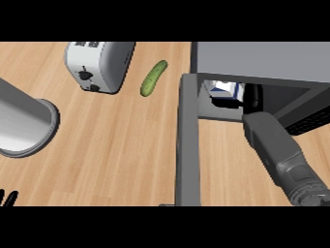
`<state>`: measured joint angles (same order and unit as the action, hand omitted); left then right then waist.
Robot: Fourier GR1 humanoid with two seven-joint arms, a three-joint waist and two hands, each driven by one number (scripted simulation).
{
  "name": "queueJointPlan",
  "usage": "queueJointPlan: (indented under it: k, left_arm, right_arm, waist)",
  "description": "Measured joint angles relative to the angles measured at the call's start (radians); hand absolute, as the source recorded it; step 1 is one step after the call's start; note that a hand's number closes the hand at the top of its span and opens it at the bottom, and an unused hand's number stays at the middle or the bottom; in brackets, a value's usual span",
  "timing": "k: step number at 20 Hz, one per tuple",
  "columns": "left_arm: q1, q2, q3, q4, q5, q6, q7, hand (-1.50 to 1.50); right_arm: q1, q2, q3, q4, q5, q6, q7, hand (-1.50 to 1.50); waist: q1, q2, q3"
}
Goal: Pick up the milk, place it into the microwave and close the microwave
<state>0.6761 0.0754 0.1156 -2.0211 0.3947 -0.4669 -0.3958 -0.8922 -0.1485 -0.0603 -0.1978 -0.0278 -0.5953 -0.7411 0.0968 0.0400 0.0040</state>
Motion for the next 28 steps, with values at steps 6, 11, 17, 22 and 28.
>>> queueJointPlan:
  k: [6,11,17,22,28]
  left_arm:
    - [-0.017,-0.001,-0.003,0.014,0.001,-0.003,0.005,-1.5]
    - [-0.024,0.002,0.002,0.024,0.006,-0.007,0.006,-1.5]
    - [-0.04,0.01,0.003,0.047,-0.003,-0.013,0.007,-1.5]
    - [-0.053,0.011,0.001,0.061,-0.005,-0.015,0.01,-1.5]
    - [-0.071,0.015,0.002,0.062,-0.01,-0.017,0.008,-1.5]
  right_arm:
    - [-0.045,-0.033,-0.011,0.029,0.014,-0.042,-0.024,1.5]
    - [-0.071,-0.04,-0.056,0.016,-0.018,-0.043,-0.058,1.5]
    - [-0.104,-0.055,-0.064,0.032,0.002,-0.157,-0.068,1.5]
    - [-0.121,-0.065,-0.074,0.044,0.013,-0.243,-0.062,1.5]
    - [-0.095,-0.097,-0.068,0.105,0.042,-0.349,0.011,-1.5]
  waist:
    - [0.017,0.008,0.001]
    - [0.026,0.013,0.002]
    - [0.038,0.018,0.001]
    - [0.048,0.024,0.001]
    - [0.054,0.039,-0.005]
